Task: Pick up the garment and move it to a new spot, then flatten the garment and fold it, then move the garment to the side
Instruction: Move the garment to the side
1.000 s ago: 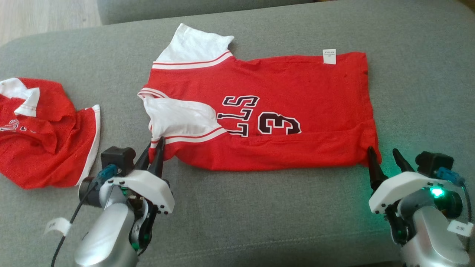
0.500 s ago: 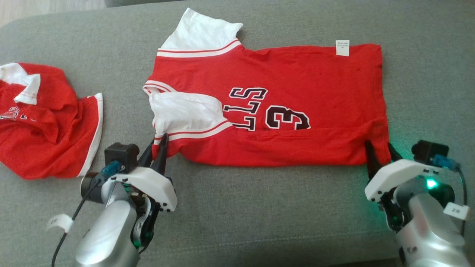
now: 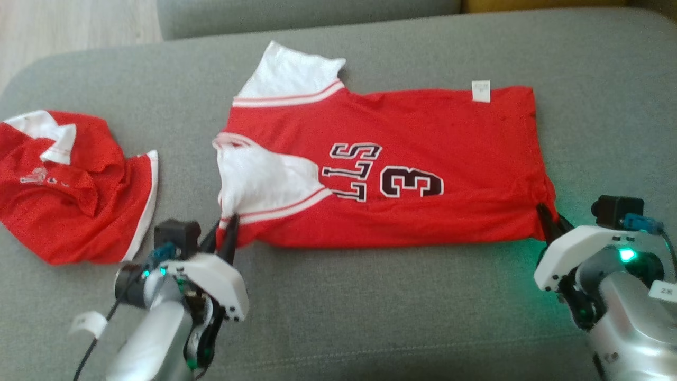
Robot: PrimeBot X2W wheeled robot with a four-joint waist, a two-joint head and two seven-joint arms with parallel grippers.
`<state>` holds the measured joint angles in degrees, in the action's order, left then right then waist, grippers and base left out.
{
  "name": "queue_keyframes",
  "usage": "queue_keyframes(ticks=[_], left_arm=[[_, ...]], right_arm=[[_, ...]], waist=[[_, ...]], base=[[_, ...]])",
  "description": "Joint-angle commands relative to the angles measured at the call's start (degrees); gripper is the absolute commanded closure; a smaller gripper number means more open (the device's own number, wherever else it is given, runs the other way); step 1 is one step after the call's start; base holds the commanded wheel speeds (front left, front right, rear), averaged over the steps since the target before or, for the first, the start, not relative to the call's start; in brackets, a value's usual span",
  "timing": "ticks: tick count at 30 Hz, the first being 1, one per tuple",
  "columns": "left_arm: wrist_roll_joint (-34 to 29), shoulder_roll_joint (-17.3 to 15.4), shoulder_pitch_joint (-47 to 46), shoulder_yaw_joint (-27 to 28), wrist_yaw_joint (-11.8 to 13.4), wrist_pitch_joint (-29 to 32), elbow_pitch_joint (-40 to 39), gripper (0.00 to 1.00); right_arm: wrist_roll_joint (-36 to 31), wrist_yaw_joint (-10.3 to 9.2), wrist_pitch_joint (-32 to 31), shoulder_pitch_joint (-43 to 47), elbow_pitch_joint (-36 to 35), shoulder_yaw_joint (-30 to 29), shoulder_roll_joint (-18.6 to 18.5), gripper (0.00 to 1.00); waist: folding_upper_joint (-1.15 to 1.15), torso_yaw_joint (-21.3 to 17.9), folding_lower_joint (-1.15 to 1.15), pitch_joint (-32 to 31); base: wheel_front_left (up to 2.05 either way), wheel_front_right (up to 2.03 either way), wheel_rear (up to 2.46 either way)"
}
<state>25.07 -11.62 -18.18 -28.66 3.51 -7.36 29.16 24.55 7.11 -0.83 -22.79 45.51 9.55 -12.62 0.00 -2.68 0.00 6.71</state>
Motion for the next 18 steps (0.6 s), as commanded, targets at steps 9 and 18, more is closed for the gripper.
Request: queue_keyframes(ticks=[9, 18], left_arm=[[1.45, -3.05, 2.75, 0.71, -0.7, 3.0, -2.5, 1.0], [2.78, -4.59, 6.49, 0.01, -0.15, 7.13, -6.67, 1.0]], right_arm=[[5.08, 0.37, -8.61, 3.56, -6.91, 6.48, -8.07, 1.0], [7.88, 0.37, -15.08, 8.17, -13.18, 7.49, -11.32, 1.0]], waist=[[0.0, 0.46, 0.0, -5.23], [0.0, 0.39, 0.0, -6.64]], base=[[0.0, 0.0, 0.0], [0.0, 0.0, 0.0]])
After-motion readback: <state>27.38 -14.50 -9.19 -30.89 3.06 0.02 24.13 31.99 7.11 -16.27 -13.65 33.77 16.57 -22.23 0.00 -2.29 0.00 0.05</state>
